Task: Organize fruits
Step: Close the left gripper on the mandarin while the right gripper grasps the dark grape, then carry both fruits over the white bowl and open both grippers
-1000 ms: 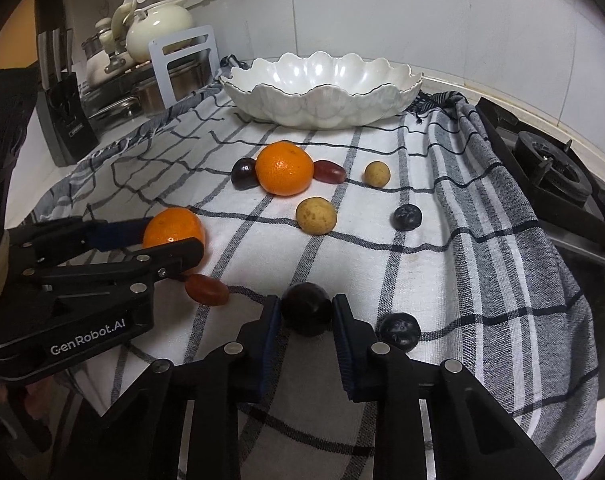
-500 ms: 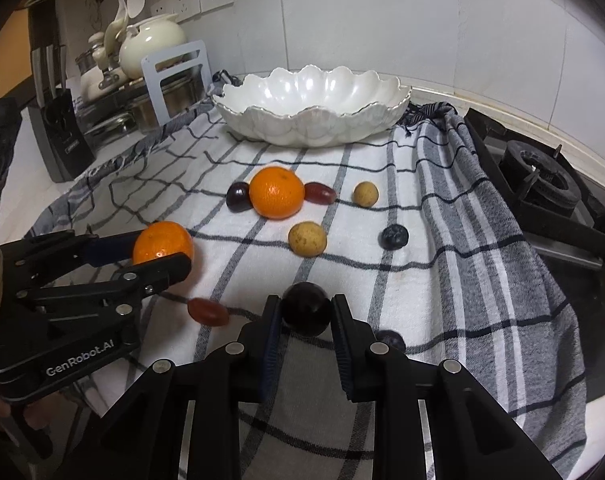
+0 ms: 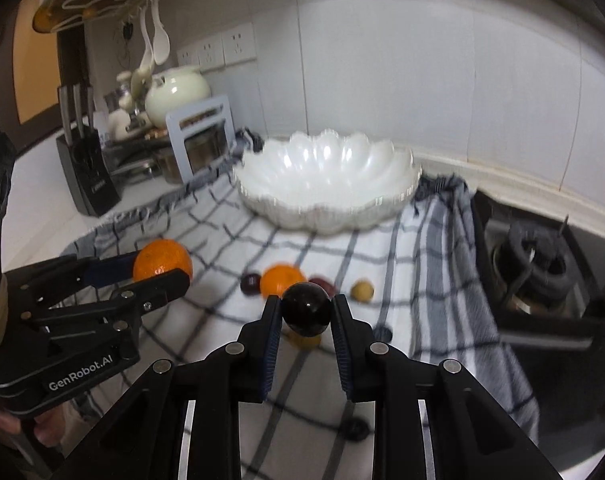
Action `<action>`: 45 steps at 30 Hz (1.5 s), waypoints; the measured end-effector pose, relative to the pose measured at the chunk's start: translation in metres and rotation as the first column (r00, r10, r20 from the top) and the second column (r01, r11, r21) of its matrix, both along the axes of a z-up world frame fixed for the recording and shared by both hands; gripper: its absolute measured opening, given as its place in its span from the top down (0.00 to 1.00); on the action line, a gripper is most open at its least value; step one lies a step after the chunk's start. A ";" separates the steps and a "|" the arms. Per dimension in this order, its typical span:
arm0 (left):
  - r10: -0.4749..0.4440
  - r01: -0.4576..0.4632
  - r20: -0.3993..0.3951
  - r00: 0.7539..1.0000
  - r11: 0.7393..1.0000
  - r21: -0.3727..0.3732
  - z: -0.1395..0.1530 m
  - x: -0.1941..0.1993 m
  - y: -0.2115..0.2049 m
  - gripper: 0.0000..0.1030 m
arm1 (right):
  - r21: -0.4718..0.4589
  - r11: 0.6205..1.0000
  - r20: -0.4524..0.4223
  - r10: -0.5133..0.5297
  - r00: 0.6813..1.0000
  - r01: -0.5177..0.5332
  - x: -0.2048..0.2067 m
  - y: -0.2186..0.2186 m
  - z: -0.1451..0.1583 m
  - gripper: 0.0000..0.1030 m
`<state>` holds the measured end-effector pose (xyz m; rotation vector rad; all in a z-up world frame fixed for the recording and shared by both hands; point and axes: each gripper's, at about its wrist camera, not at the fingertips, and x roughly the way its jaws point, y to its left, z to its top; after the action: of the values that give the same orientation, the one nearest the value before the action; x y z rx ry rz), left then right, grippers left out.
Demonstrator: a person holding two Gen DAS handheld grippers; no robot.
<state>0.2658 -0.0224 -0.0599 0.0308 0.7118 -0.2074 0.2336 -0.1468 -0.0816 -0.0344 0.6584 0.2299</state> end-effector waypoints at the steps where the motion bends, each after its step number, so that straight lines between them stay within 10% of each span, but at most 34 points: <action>1: 0.003 -0.003 0.013 1.000 1.000 0.000 0.004 0.003 0.000 0.59 | 0.001 1.000 0.014 0.001 1.000 -0.002 0.002 0.000 0.004 0.74; 25: 0.007 -0.021 0.145 0.989 0.995 0.097 0.052 0.138 -0.013 0.59 | -0.008 0.999 0.096 -0.037 0.995 0.037 0.149 -0.004 0.053 0.74; 45: 0.025 -0.018 -0.120 0.992 0.998 0.062 -0.004 0.277 -0.009 0.59 | -0.029 0.999 -0.163 -0.050 0.985 0.045 0.290 -0.010 0.005 0.74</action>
<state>0.5427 -0.0318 -0.0642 0.0694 0.8391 -0.1675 0.5234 -0.1567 -0.0763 -0.0242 0.8248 0.1795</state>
